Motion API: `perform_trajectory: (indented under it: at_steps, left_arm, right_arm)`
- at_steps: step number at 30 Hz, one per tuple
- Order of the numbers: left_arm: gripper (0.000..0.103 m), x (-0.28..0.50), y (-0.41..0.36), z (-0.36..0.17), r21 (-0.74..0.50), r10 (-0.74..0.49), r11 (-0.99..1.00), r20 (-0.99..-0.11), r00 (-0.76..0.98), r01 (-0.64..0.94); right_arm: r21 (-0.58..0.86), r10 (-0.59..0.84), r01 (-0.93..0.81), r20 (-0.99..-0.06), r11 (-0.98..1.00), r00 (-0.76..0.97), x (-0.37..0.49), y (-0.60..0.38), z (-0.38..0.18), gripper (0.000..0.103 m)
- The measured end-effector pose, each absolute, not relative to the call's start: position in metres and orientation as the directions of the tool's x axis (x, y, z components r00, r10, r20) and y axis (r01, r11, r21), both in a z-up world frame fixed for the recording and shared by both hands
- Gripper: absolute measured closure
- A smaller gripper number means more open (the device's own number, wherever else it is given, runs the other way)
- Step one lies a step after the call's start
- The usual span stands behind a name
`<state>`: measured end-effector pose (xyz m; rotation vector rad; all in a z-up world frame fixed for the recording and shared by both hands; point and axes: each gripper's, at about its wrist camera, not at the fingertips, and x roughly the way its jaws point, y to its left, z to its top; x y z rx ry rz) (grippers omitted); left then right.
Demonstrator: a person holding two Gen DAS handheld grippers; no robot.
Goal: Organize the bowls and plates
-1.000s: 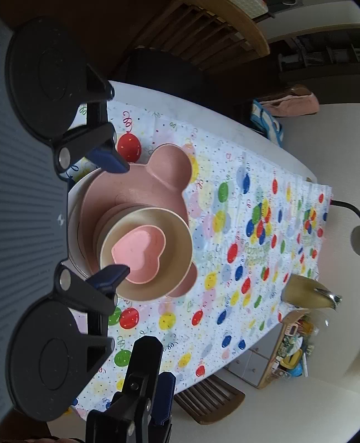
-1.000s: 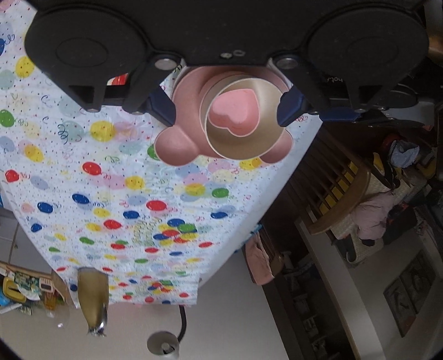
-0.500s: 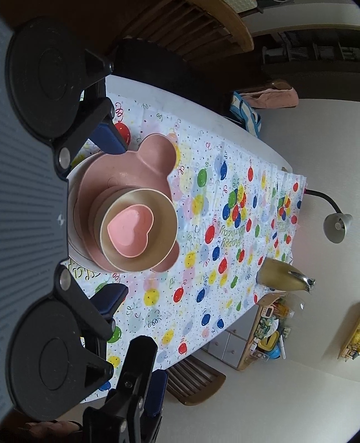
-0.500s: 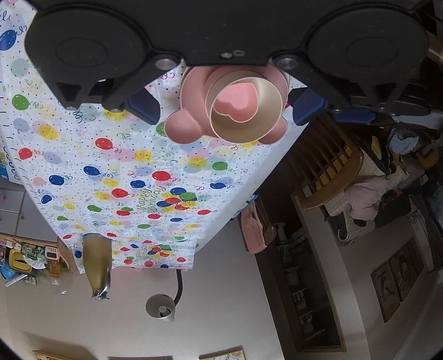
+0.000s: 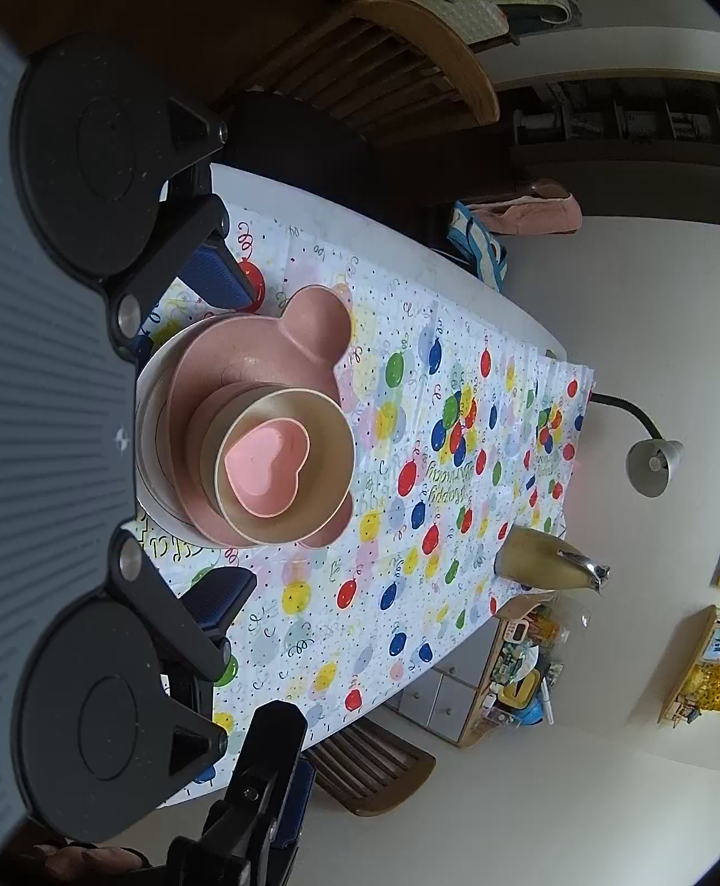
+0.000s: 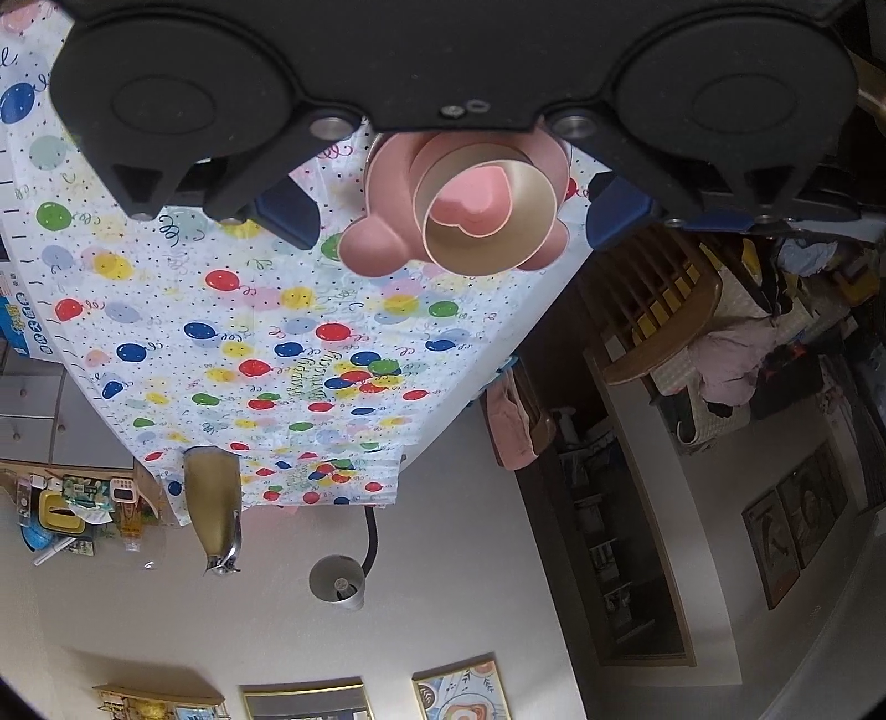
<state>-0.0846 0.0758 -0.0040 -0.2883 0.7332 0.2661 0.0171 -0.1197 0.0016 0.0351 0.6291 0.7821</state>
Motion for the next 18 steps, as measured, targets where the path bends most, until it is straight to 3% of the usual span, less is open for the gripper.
perform_trajectory:
  at_steps: [18]
  left_arm:
    - [0.003,-0.0875,0.0725,-0.0016,-0.132,0.169,0.929,-0.683,0.711,-0.347]
  right_arm:
    - [0.258,0.652,-0.628,-0.524,0.735,0.548,0.0105,-0.1174,-0.0001,0.0]
